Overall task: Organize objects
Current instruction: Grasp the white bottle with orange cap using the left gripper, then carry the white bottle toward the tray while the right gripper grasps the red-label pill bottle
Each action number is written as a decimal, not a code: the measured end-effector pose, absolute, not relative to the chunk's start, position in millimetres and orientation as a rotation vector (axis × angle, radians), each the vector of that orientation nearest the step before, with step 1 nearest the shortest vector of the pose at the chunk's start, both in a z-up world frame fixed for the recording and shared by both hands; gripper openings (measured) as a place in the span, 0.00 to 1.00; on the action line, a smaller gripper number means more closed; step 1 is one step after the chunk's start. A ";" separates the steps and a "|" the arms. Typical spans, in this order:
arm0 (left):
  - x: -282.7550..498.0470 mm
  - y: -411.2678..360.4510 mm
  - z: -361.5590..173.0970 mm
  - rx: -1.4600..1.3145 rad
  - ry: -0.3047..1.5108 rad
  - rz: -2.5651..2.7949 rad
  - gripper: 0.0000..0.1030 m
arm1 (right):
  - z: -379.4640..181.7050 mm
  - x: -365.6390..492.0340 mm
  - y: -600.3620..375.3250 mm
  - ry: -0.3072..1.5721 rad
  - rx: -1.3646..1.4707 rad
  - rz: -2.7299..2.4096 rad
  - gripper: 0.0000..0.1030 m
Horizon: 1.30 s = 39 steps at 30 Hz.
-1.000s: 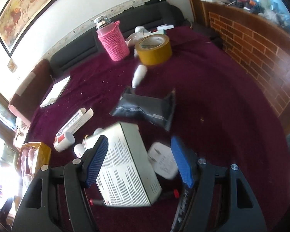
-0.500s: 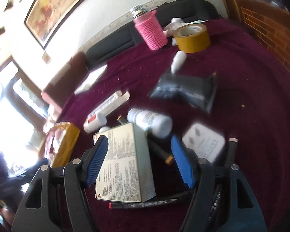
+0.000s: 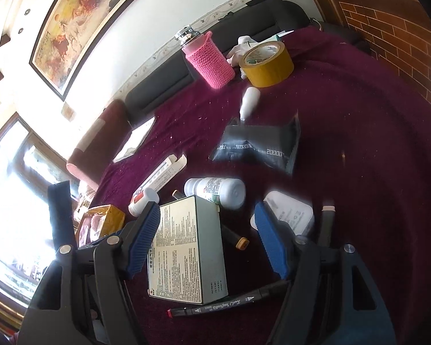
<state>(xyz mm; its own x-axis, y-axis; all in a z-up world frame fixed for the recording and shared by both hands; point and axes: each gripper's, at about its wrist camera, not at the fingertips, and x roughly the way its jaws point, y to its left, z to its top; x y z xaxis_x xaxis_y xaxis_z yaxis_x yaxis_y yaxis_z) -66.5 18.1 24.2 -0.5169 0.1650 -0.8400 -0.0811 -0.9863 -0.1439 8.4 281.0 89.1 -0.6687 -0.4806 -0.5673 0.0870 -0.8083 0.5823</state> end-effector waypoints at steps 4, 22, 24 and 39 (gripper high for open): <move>-70.7 23.7 18.2 -1.442 -0.142 2.620 0.52 | 87.8 8.3 282.0 -0.764 1.065 -2.491 0.65; -7.3 -17.3 76.3 -1.194 -0.412 2.491 0.22 | 76.6 4.8 272.9 -0.723 1.097 -2.494 0.65; 13.4 -37.6 95.6 -1.110 -0.462 2.487 0.22 | 76.7 5.4 271.6 -0.709 1.090 -2.504 0.65; 126.8 -218.9 154.9 -0.712 -0.470 2.782 0.22 | 127.6 20.5 229.5 -0.507 1.043 -2.615 0.66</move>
